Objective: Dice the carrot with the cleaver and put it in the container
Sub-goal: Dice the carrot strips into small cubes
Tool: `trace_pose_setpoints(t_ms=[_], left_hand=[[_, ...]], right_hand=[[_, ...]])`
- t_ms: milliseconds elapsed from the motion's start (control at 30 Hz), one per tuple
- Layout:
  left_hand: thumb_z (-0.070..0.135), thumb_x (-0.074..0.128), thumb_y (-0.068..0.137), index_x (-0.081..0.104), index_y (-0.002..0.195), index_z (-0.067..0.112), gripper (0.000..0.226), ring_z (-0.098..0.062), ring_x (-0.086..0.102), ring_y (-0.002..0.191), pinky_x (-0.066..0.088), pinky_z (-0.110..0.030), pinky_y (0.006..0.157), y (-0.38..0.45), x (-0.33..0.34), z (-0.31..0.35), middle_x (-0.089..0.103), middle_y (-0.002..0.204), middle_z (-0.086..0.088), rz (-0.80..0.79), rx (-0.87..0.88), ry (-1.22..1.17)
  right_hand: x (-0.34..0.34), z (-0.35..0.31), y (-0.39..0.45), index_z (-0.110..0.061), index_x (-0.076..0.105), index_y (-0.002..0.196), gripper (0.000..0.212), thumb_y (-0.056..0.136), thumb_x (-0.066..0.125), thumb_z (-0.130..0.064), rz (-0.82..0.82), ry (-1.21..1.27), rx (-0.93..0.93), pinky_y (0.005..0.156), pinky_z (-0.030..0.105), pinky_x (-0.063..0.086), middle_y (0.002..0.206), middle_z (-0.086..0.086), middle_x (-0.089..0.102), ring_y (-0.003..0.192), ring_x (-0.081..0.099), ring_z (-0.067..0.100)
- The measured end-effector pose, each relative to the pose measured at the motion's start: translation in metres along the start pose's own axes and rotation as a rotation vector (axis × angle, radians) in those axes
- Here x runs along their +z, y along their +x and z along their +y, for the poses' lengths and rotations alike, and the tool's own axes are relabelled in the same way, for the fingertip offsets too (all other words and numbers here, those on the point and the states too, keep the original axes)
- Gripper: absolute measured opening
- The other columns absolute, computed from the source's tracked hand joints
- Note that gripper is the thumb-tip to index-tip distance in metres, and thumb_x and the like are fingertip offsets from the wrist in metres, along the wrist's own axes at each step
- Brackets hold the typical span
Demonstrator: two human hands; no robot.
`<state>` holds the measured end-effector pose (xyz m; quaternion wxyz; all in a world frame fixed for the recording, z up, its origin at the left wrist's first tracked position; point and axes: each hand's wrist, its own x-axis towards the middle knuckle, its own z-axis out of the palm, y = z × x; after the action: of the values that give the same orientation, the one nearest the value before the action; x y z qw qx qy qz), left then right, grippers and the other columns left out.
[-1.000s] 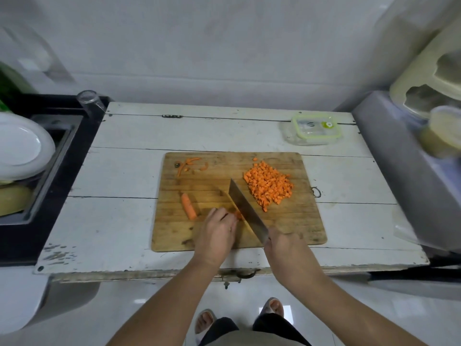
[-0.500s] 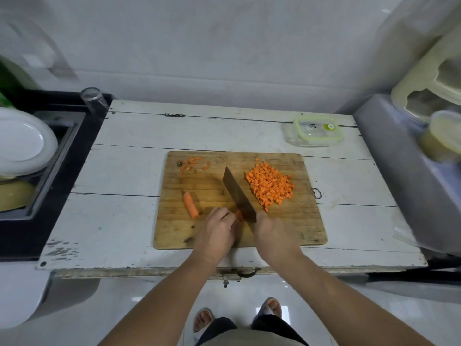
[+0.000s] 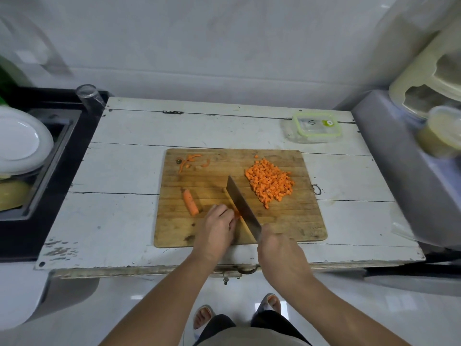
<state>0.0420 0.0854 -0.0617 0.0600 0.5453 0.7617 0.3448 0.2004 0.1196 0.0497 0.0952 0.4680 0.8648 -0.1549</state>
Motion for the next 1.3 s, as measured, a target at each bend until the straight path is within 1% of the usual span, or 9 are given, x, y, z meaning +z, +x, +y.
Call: trace_pose_setpoints(t_ms=[133, 233, 400, 533, 700, 833, 1000, 1133, 1300], left_hand=[[-0.014, 0.069, 0.072, 0.058, 0.068, 0.013, 0.030, -0.020, 0.049, 0.078, 0.042, -0.032, 0.064, 0.000, -0.005, 0.001, 0.055, 0.078, -0.001, -0.014, 0.001, -0.026], [-0.010, 0.070, 0.073, 0.063, 0.073, 0.010, 0.021, -0.024, 0.053, 0.080, 0.048, -0.040, 0.067, -0.001, -0.008, -0.001, 0.059, 0.081, -0.004, -0.043, 0.015, -0.026], [-0.002, 0.073, 0.085, 0.078, 0.094, 0.008, 0.014, -0.021, 0.060, 0.091, 0.053, -0.032, 0.085, -0.005, -0.005, -0.008, 0.070, 0.097, -0.002, -0.009, 0.060, -0.075], [0.003, 0.073, 0.087, 0.077, 0.091, 0.008, 0.009, -0.017, 0.057, 0.093, 0.051, -0.027, 0.085, -0.006, -0.003, -0.009, 0.065, 0.096, -0.001, 0.012, 0.068, -0.074], [-0.002, 0.072, 0.084, 0.071, 0.079, 0.007, 0.011, -0.021, 0.056, 0.088, 0.050, -0.031, 0.079, -0.004, -0.002, -0.009, 0.059, 0.089, -0.003, 0.011, 0.052, -0.064], [-0.013, 0.070, 0.077, 0.063, 0.072, 0.009, 0.024, -0.021, 0.053, 0.082, 0.049, -0.034, 0.072, -0.004, -0.004, -0.008, 0.055, 0.084, -0.003, -0.001, 0.044, -0.067], [-0.009, 0.071, 0.077, 0.075, 0.090, 0.006, 0.020, -0.024, 0.054, 0.088, 0.052, -0.040, 0.076, -0.009, -0.004, -0.013, 0.064, 0.092, -0.003, -0.040, 0.054, -0.024], [-0.002, 0.074, 0.085, 0.080, 0.106, 0.009, 0.024, -0.022, 0.059, 0.097, 0.053, -0.030, 0.088, -0.015, -0.013, -0.011, 0.075, 0.107, 0.000, 0.003, 0.073, -0.056], [0.001, 0.076, 0.085, 0.081, 0.097, 0.012, 0.017, -0.016, 0.061, 0.101, 0.055, -0.031, 0.090, -0.016, -0.013, -0.008, 0.076, 0.104, 0.001, 0.036, 0.030, -0.058]], right_hand=[[0.002, -0.016, 0.019, -0.016, 0.049, 0.108, 0.017, 0.096, 0.046, -0.004, -0.001, -0.028, 0.025, 0.061, 0.032, 0.045, 0.089, 0.006, 0.068, 0.078, 0.066, 0.027], [0.004, -0.022, 0.047, -0.015, 0.048, 0.106, 0.011, 0.097, 0.047, -0.008, 0.033, 0.035, 0.031, 0.062, 0.037, 0.048, 0.090, 0.010, 0.067, 0.083, 0.067, 0.033], [-0.003, 0.003, 0.037, -0.013, 0.048, 0.109, 0.008, 0.102, 0.045, -0.014, 0.099, 0.132, 0.039, 0.056, 0.035, 0.042, 0.077, 0.005, 0.059, 0.067, 0.058, 0.029], [-0.004, 0.008, 0.011, -0.015, 0.054, 0.106, 0.011, 0.102, 0.046, -0.022, 0.118, 0.107, -0.034, 0.057, 0.029, 0.038, 0.079, 0.002, 0.059, 0.068, 0.052, 0.021], [0.000, -0.004, -0.001, -0.017, 0.048, 0.103, 0.005, 0.101, 0.047, -0.013, 0.040, 0.048, -0.008, 0.057, 0.030, 0.037, 0.075, 0.000, 0.053, 0.063, 0.049, 0.022], [0.001, -0.019, 0.005, -0.015, 0.048, 0.109, 0.017, 0.097, 0.045, -0.003, -0.019, -0.039, 0.035, 0.061, 0.031, 0.038, 0.093, 0.007, 0.067, 0.072, 0.057, 0.025], [0.002, -0.028, 0.050, -0.013, 0.049, 0.109, 0.011, 0.100, 0.043, -0.014, 0.021, 0.127, 0.057, 0.067, 0.039, 0.046, 0.096, 0.015, 0.068, 0.091, 0.065, 0.039], [-0.003, -0.006, 0.038, -0.011, 0.051, 0.109, 0.013, 0.104, 0.041, -0.019, 0.082, 0.189, 0.045, 0.055, 0.036, 0.039, 0.079, 0.010, 0.059, 0.070, 0.057, 0.033], [0.001, 0.001, 0.009, -0.015, 0.053, 0.106, 0.012, 0.102, 0.045, -0.023, 0.094, 0.138, -0.036, 0.058, 0.035, 0.045, 0.081, 0.006, 0.063, 0.070, 0.057, 0.026]])
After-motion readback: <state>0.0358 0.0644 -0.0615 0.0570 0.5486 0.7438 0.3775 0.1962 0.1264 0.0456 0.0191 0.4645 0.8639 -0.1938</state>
